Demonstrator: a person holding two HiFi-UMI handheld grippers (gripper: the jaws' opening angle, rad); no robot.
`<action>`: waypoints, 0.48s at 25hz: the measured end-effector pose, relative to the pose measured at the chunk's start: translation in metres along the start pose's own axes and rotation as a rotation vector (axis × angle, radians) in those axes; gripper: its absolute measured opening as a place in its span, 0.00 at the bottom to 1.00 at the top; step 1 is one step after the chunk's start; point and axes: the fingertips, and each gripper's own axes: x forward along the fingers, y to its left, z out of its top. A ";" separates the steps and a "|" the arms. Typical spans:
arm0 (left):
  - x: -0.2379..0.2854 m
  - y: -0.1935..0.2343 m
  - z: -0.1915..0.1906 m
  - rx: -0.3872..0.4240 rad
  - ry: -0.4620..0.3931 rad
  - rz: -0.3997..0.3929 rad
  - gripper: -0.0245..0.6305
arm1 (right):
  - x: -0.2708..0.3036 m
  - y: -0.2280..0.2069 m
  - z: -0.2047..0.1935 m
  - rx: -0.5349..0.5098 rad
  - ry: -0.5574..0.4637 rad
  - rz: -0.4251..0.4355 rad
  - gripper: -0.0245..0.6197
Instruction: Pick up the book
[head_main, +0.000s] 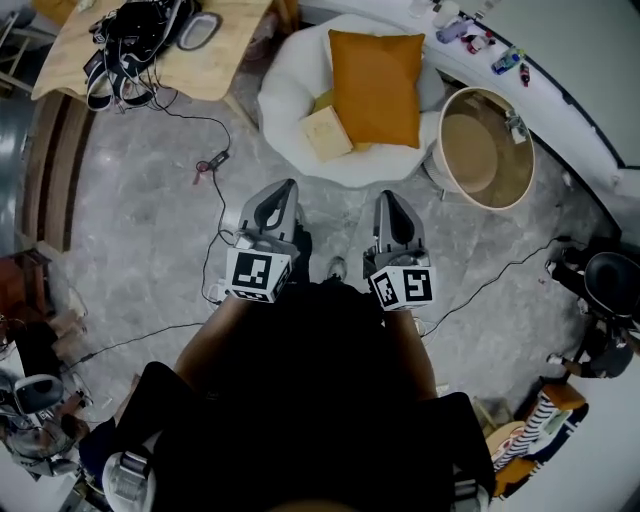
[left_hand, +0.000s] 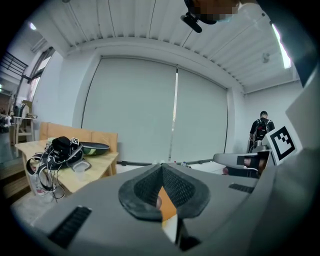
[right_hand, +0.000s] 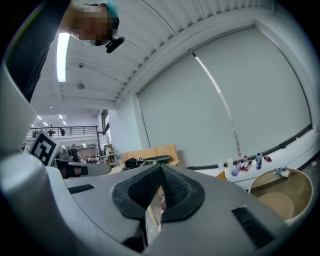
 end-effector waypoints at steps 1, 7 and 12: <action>0.007 0.007 0.001 0.000 0.002 -0.010 0.04 | 0.009 0.000 -0.001 -0.003 0.002 -0.008 0.04; 0.042 0.052 0.000 -0.004 0.021 -0.083 0.04 | 0.055 -0.007 -0.014 -0.010 0.040 -0.109 0.04; 0.071 0.079 -0.003 -0.002 0.040 -0.105 0.04 | 0.082 -0.017 -0.023 -0.004 0.037 -0.124 0.04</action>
